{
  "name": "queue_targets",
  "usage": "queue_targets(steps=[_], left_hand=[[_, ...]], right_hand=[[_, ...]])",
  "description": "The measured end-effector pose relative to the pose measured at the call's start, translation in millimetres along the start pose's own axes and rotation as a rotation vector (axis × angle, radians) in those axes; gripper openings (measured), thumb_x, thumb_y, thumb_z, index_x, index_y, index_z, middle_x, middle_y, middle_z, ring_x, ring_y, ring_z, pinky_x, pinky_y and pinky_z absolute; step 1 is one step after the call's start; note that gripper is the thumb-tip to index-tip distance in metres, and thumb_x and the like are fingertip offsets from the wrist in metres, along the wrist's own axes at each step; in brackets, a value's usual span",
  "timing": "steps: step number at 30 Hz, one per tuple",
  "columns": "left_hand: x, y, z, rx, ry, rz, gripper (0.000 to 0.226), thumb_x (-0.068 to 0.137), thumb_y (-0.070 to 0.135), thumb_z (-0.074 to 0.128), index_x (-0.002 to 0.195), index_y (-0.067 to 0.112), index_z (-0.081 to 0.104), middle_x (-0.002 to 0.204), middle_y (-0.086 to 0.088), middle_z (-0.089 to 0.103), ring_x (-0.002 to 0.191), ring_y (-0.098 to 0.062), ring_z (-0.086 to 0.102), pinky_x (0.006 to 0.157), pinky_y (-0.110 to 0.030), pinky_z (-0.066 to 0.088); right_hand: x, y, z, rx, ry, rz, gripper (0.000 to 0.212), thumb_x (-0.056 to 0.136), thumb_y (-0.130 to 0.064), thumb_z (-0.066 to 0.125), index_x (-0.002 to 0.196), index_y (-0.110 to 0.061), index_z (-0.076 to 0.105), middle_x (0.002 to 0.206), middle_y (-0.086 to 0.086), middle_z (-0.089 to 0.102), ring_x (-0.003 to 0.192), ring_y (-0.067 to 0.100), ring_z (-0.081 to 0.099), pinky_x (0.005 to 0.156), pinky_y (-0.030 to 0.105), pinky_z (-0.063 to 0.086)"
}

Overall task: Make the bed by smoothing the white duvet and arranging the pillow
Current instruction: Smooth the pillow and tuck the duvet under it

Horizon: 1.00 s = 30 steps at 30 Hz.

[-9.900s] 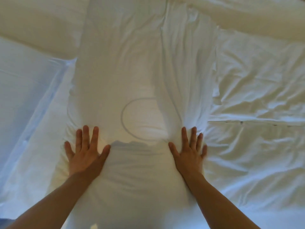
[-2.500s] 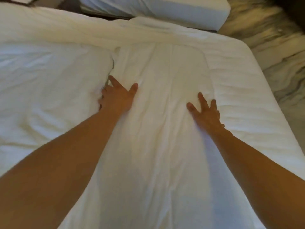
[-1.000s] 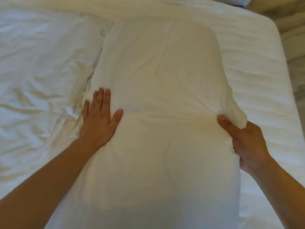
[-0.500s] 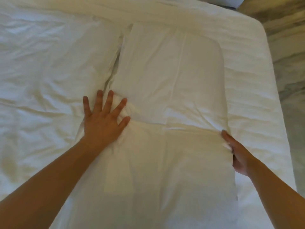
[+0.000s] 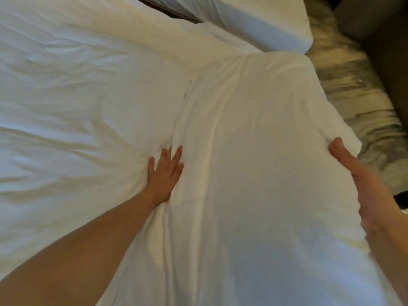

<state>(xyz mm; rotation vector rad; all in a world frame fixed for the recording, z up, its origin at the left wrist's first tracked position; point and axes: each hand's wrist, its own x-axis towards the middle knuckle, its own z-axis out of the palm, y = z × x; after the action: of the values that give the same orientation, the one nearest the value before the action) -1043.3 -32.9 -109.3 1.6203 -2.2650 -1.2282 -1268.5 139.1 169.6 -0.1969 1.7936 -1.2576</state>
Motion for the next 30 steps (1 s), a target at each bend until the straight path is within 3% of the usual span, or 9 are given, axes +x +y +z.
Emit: queue_targets(steps=[4, 8, 11, 14, 18, 21, 23, 26, 30], left_hand=[[-44, -1, -82, -1.068, -0.300, -0.265, 0.066, 0.107, 0.059, 0.030, 0.148, 0.013, 0.054, 0.118, -0.009, 0.076, 0.111, -0.023, 0.069, 0.101, -0.038, 0.052], [-91, -34, -192, -1.414, -0.311, -0.362, 0.079, 0.098, 0.076, 0.026, 0.141, 0.019, 0.061, 0.133, -0.015, 0.069, 0.124, -0.033, 0.065, 0.114, -0.050, 0.042], [-117, -79, -304, -1.519, -0.236, -0.320, 0.080, 0.100, 0.069, 0.027, 0.099, 0.012, 0.083, 0.092, -0.016, 0.079, 0.082, -0.027, 0.078, 0.075, -0.036, 0.060], [-139, -134, -409, -1.276, -0.113, -0.265, 0.071, 0.099, 0.069, 0.035, 0.091, 0.020, 0.086, 0.096, -0.010, 0.081, 0.084, -0.023, 0.079, 0.079, -0.038, 0.055], [-151, -215, -488, -0.801, -0.157, -0.384, 0.060, 0.090, 0.075, 0.046, 0.119, 0.031, 0.074, 0.110, 0.007, 0.079, 0.106, -0.020, 0.071, 0.101, -0.043, 0.049], [-137, -257, -469, -0.259, -0.155, -0.465, 0.079, 0.095, 0.075, 0.039, 0.150, 0.019, 0.046, 0.142, -0.007, 0.061, 0.120, -0.025, 0.059, 0.096, -0.037, 0.043], [-127, -274, -431, 0.006, -0.063, -0.551, 0.099, 0.090, 0.083, 0.032, 0.163, 0.020, 0.010, 0.152, -0.013, 0.045, 0.133, -0.034, 0.050, 0.102, -0.044, 0.043], [-130, -282, -385, 0.165, 0.116, -0.610, 0.105, 0.085, 0.088, 0.024, 0.162, 0.022, 0.000, 0.148, -0.014, 0.046, 0.132, -0.035, 0.049, 0.100, -0.053, 0.045], [-133, -283, -345, 0.272, 0.246, -0.589, 0.106, 0.085, 0.089, 0.014, 0.162, 0.018, -0.004, 0.141, -0.015, 0.048, 0.124, -0.034, 0.052, 0.096, -0.051, 0.046]], right_hand=[[-61, -55, 140, -0.152, -0.170, -0.038, 0.048, 0.088, -0.053, 0.068, 0.120, -0.019, 0.073, 0.090, 0.005, 0.082, 0.075, 0.021, 0.080, 0.054, 0.037, 0.064], [-71, -80, 293, -0.302, -0.184, -0.103, 0.040, 0.093, -0.027, 0.075, 0.130, -0.014, 0.066, 0.095, 0.008, 0.082, 0.073, 0.022, 0.079, 0.051, 0.031, 0.061], [-60, -61, 436, -0.355, -0.229, -0.139, 0.072, 0.096, -0.016, 0.071, 0.158, -0.018, 0.035, 0.136, 0.015, 0.064, 0.110, 0.035, 0.070, 0.077, 0.042, 0.063], [-47, -7, 553, -0.400, -0.310, -0.213, 0.083, 0.096, -0.012, 0.063, 0.162, -0.024, 0.015, 0.153, 0.017, 0.046, 0.125, 0.040, 0.058, 0.101, 0.048, 0.049], [-33, 69, 653, -0.419, -0.399, -0.096, 0.083, 0.096, -0.017, 0.059, 0.162, -0.037, 0.012, 0.109, 0.013, 0.056, 0.076, 0.028, 0.059, 0.074, 0.041, 0.052], [-16, 102, 679, -0.403, -0.486, -0.014, 0.079, 0.105, -0.027, 0.048, 0.162, -0.051, -0.001, 0.075, 0.010, 0.055, 0.054, 0.020, 0.053, 0.050, 0.027, 0.047], [-3, 110, 679, -0.338, -0.562, 0.049, 0.069, 0.109, -0.038, 0.042, 0.162, -0.053, 0.002, 0.076, 0.013, 0.057, 0.057, 0.022, 0.058, 0.055, 0.030, 0.051], [11, 104, 664, -0.326, -0.649, 0.095, 0.063, 0.108, -0.045, 0.042, 0.163, -0.051, 0.010, 0.077, 0.016, 0.061, 0.062, 0.027, 0.064, 0.059, 0.035, 0.054], [36, 80, 631, -0.571, -0.525, -0.328, 0.044, 0.110, -0.032, 0.047, 0.153, -0.036, 0.042, 0.056, 0.008, 0.060, 0.050, 0.024, 0.059, 0.052, 0.030, 0.046]])
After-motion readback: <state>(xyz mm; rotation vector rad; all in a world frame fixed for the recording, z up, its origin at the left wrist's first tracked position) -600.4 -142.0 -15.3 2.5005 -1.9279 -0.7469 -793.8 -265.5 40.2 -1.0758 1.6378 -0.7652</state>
